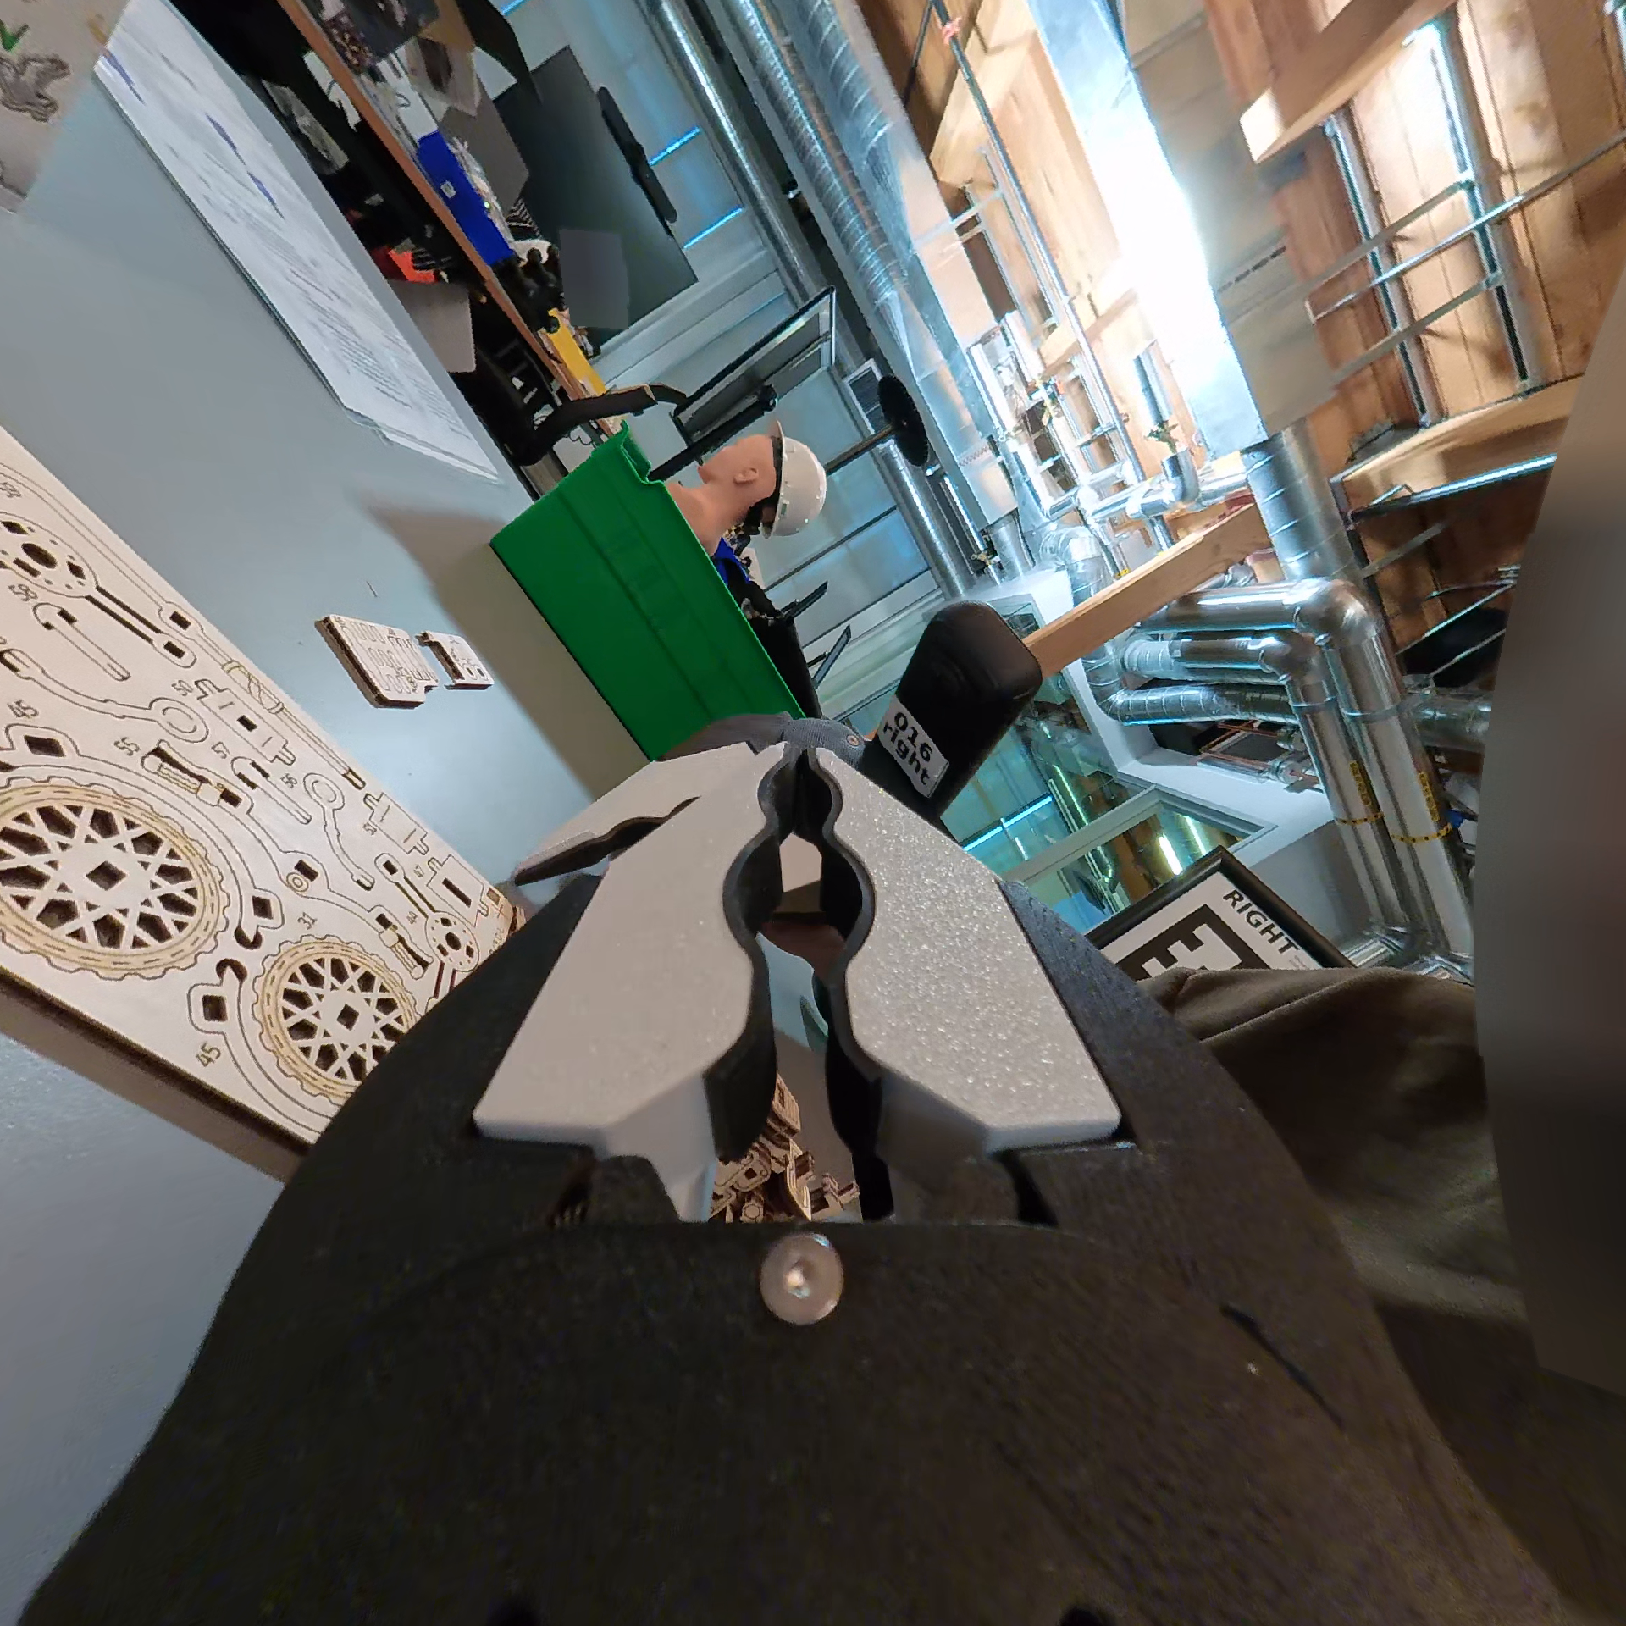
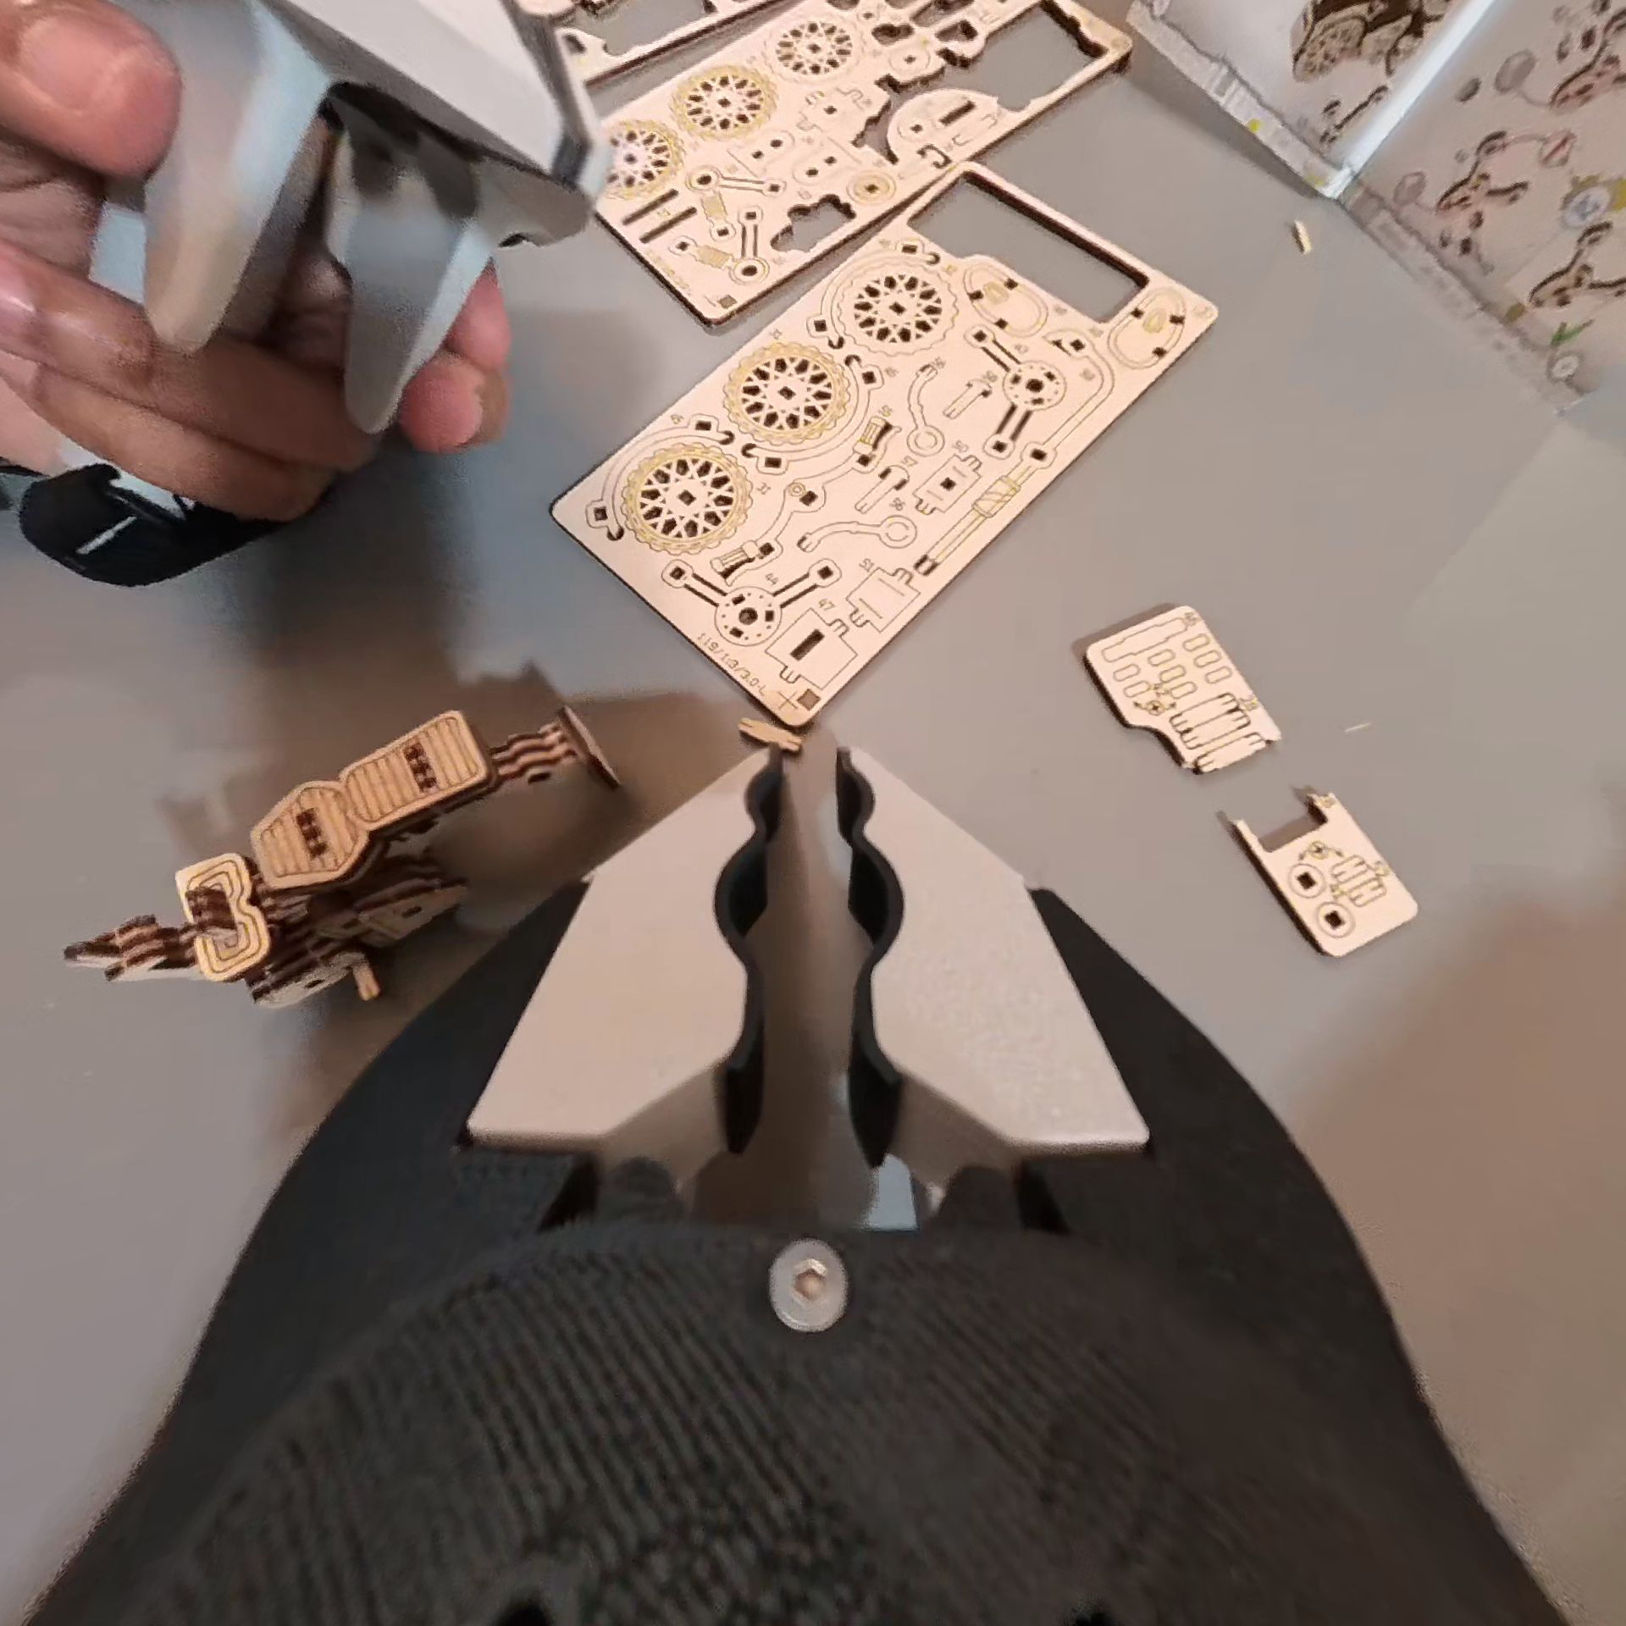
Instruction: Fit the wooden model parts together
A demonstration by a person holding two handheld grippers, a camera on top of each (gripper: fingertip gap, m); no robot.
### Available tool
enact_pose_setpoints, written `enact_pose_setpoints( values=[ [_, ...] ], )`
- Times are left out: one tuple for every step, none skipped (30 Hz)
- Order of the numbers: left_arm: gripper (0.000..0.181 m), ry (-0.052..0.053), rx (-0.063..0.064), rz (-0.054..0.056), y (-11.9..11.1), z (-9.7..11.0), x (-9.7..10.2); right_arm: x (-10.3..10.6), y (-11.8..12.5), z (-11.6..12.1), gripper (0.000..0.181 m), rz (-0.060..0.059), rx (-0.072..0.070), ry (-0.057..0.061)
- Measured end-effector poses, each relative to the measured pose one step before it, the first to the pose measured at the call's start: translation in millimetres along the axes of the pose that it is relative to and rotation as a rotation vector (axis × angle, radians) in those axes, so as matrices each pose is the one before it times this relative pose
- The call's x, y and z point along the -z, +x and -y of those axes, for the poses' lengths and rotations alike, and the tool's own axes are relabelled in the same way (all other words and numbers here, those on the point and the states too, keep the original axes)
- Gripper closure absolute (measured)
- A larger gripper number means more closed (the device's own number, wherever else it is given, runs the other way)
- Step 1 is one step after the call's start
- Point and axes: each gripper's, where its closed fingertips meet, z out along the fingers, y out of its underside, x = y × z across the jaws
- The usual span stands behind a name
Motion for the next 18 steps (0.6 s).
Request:
enact_pose_setpoints(
  values=[
    [0.181, -0.0002, 0.0012, -0.0002, -0.13, -0.03, -0.01, 0.42, 0.37, 0.21, 0.172, 0.0035, -0.0079, 0.0026],
    [0.181, 0.0002, 0.0015, -0.0005, -0.08, 0.11, 0.07, 0.79, 0.20, 0.76, 0.172, 0.0037, -0.0063, 0.0069],
    [0.181, 0.0005, 0.0017, -0.0004, -0.04, 0.07, 0.03, 0.75, 0.17, 0.96, 0.171, 0.0031, -0.0052, 0.0073],
    [0.181, 0.0008, 0.0017, -0.0008, 0.00, 0.19, 0.12, 0.53, -0.68, 0.59, 0.170, 0.0072, -0.0028, 0.0055],
    [0.181, 0.0008, 0.0017, -0.0005, -0.06, 0.20, 0.03, 0.41, -1.31, 0.54, 0.168, 0.0103, 0.0006, 0.0041],
    [0.181, 0.0005, 0.0020, -0.0008, -0.05, 0.02, 0.06, 0.03, -1.13, 0.36, 0.167, 0.0065, 0.0030, 0.0021],
    [0.181, 0.0004, 0.0024, -0.0010, -0.03, 0.02, -0.03, -0.27, -1.19, 0.17, 0.166, 0.0049, 0.0059, 0.0005],
    [0.181, 0.0001, 0.0026, -0.0010, 0.00, -0.02, -0.01, -0.65, -1.22, 0.46, 0.165, 0.0034, 0.0083, -0.0007],
    [0.181, 0.0001, 0.0029, -0.0012, -0.07, -0.06, -0.08, -1.26, -1.11, 0.15, 0.165, 0.0021, 0.0098, -0.0041],
    [0.181, 0.0008, 0.0030, -0.0015, 0.01, -0.06, -0.15, -2.12, -1.11, -0.76, 0.164, 0.0025, 0.0107, -0.0114],
    [0.181, 0.0010, 0.0031, -0.0014, 0.04, -0.02, -0.07, -2.44, -0.80, -1.57, 0.162, 0.0021, 0.0107, -0.0178],
    [0.181, 0.0007, 0.0032, -0.0016, 0.08, -0.15, -0.16, -1.23, 0.66, 0.69, 0.163, -0.0052, 0.0112, -0.0023],
    [0.181, 0.0004, 0.0027, -0.0014, -0.04, -0.10, -0.21, -0.60, 1.26, 0.28, 0.165, -0.0072, 0.0054, -0.0014],
    [0.181, -0.0004, 0.0017, -0.0009, 0.05, -0.22, -0.13, -0.14, 1.03, -0.03, 0.167, -0.0043, -0.0026, -0.0006],
    [0.181, -0.0007, 0.0006, -0.0009, 0.09, -0.22, -0.04, 0.31, 0.59, -0.26, 0.171, 0.0010, -0.0058, -0.0007],
    [0.181, -0.0009, -0.0007, 0.0003, 0.05, -0.26, -0.10, 0.41, -0.24, -0.30, 0.172, 0.0058, -0.0024, 0.0001],
    [0.181, -0.0001, -0.0011, 0.0002, 0.14, -0.03, 0.03, 0.56, -0.55, -0.50, 0.172, 0.0052, 0.0028, -0.0002],
    [0.181, 0.0001, -0.0005, 0.0004, -0.05, -0.08, -0.03, 0.64, -0.44, -0.65, 0.172, 0.0024, 0.0067, -0.0007]
  ],
)
